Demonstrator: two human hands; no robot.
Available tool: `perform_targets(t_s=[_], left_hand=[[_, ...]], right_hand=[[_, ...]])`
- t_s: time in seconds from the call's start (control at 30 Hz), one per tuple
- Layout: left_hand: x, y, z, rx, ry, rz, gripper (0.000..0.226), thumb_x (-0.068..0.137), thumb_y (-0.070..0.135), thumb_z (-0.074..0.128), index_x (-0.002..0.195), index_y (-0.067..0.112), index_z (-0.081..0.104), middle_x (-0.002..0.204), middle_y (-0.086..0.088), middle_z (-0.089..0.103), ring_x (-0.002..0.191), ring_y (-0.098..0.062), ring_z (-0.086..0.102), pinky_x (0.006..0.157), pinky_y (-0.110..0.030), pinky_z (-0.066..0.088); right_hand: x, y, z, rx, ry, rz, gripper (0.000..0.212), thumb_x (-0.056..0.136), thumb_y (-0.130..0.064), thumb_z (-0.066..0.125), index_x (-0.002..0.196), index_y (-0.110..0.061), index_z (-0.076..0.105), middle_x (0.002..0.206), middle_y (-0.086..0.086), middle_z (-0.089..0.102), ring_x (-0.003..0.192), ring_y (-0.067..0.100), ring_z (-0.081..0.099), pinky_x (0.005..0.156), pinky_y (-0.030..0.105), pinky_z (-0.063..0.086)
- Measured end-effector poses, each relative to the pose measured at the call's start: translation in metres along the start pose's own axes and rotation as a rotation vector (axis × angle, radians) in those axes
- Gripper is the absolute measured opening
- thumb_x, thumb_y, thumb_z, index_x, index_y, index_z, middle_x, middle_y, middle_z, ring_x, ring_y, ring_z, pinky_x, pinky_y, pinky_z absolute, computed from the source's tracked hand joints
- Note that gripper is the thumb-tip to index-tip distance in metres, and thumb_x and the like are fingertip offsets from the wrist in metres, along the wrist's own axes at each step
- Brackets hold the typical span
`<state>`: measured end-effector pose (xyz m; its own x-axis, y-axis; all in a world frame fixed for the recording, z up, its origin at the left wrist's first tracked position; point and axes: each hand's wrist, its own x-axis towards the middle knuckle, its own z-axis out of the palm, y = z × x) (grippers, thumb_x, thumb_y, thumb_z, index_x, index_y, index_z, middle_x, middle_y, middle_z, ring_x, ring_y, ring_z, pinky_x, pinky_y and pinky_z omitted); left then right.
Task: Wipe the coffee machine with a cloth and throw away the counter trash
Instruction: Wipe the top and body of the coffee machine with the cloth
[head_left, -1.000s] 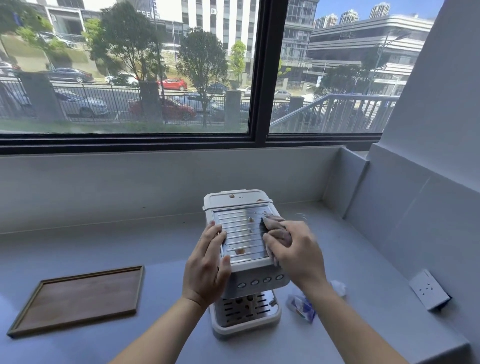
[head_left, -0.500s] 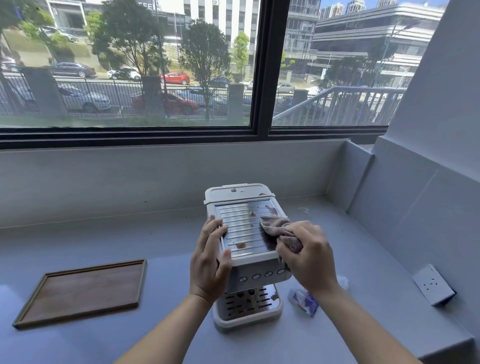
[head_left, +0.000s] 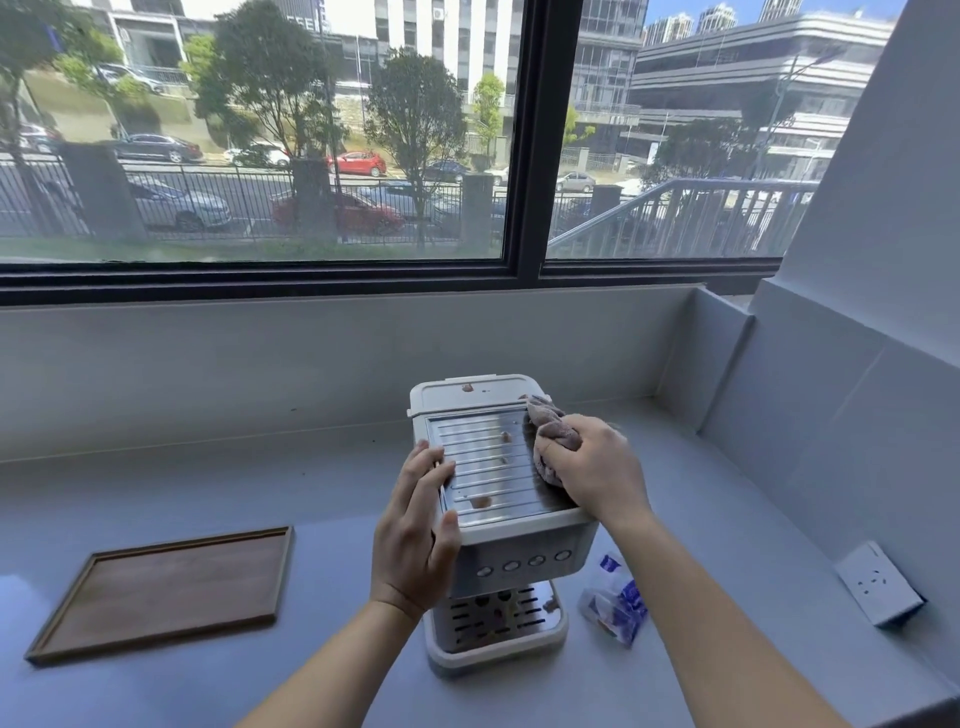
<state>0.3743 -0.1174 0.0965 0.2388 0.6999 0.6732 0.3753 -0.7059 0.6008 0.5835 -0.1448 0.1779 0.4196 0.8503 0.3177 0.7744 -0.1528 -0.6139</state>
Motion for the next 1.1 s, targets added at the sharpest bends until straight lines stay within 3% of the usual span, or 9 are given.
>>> perform_targets(t_s=[0.17,0.27,0.33,0.47,0.63,0.83,0.9,1.0,1.1], left_hand=[[0.000,-0.002,0.001,0.011,0.000,0.016,0.050,0.093,0.032,0.032,0.125,0.002,0.057,0.144,-0.011,0.047,0.144,-0.022,0.032,0.113,-0.027,0.033],[0.003,-0.002,-0.003,0.063,-0.047,0.047,0.051,0.092,0.030,0.034,0.124,-0.002,0.057,0.143,-0.014,0.048,0.143,-0.025,0.034,0.112,-0.035,0.036],[0.005,-0.002,-0.008,0.104,-0.084,0.088,0.050,0.092,0.029,0.035,0.123,-0.002,0.058,0.140,-0.016,0.049,0.141,-0.028,0.036,0.112,-0.040,0.037],[0.011,-0.003,-0.014,0.155,-0.118,0.152,0.049,0.092,0.032,0.036,0.118,-0.003,0.059,0.133,-0.019,0.053,0.136,-0.034,0.042,0.108,-0.047,0.041],[0.009,-0.001,-0.012,0.152,-0.108,0.127,0.048,0.090,0.029,0.036,0.118,-0.003,0.059,0.133,-0.019,0.053,0.136,-0.034,0.042,0.108,-0.048,0.040],[0.007,-0.004,-0.008,0.106,-0.077,0.122,0.046,0.090,0.026,0.037,0.120,-0.002,0.058,0.137,-0.017,0.051,0.140,-0.030,0.038,0.112,-0.044,0.036],[0.008,-0.004,-0.008,0.100,-0.072,0.118,0.046,0.089,0.025,0.037,0.120,-0.002,0.058,0.137,-0.017,0.050,0.140,-0.030,0.038,0.113,-0.042,0.035],[0.005,-0.004,-0.009,0.093,-0.077,0.113,0.046,0.090,0.026,0.037,0.122,-0.002,0.057,0.139,-0.015,0.049,0.141,-0.028,0.036,0.114,-0.041,0.035],[0.004,-0.003,-0.008,0.066,-0.073,0.080,0.048,0.092,0.028,0.036,0.127,0.000,0.054,0.144,-0.011,0.046,0.144,-0.024,0.032,0.115,-0.035,0.032]], right_hand=[[-0.017,0.001,0.005,-0.235,0.083,-0.131,0.023,0.083,-0.036,0.058,0.070,-0.018,0.057,0.085,0.004,0.066,0.082,0.030,0.058,0.062,0.030,0.035],[0.011,-0.007,0.002,-0.145,-0.035,-0.063,0.023,0.088,-0.031,0.056,0.105,-0.022,0.070,0.125,0.001,0.066,0.115,0.026,0.057,0.086,0.031,0.043],[0.015,-0.011,0.003,-0.157,-0.127,-0.145,0.034,0.088,-0.029,0.057,0.121,-0.030,0.067,0.140,-0.007,0.058,0.131,0.019,0.048,0.101,0.026,0.036],[0.000,-0.001,0.006,-0.215,-0.116,-0.350,0.021,0.082,-0.033,0.059,0.098,-0.030,0.073,0.124,-0.012,0.067,0.121,0.015,0.056,0.088,0.025,0.044],[0.021,-0.016,0.011,-0.198,-0.108,-0.136,0.017,0.083,-0.030,0.058,0.089,-0.022,0.073,0.117,-0.004,0.071,0.107,0.025,0.060,0.077,0.029,0.041],[0.009,-0.012,0.010,-0.075,-0.288,-0.368,0.037,0.086,-0.041,0.063,0.123,-0.041,0.065,0.138,-0.022,0.056,0.131,-0.003,0.043,0.106,0.017,0.032],[0.018,-0.015,0.008,-0.111,-0.328,-0.359,0.026,0.086,-0.035,0.062,0.110,-0.037,0.072,0.133,-0.018,0.061,0.130,0.001,0.047,0.107,0.025,0.038],[0.021,-0.022,0.006,-0.107,-0.230,-0.193,0.015,0.079,-0.027,0.058,0.076,-0.021,0.071,0.095,-0.004,0.073,0.097,0.024,0.063,0.079,0.033,0.050],[0.002,-0.014,0.003,-0.078,-0.084,-0.150,0.012,0.074,-0.028,0.060,0.073,-0.019,0.068,0.074,-0.004,0.070,0.075,0.024,0.060,0.065,0.032,0.049]])
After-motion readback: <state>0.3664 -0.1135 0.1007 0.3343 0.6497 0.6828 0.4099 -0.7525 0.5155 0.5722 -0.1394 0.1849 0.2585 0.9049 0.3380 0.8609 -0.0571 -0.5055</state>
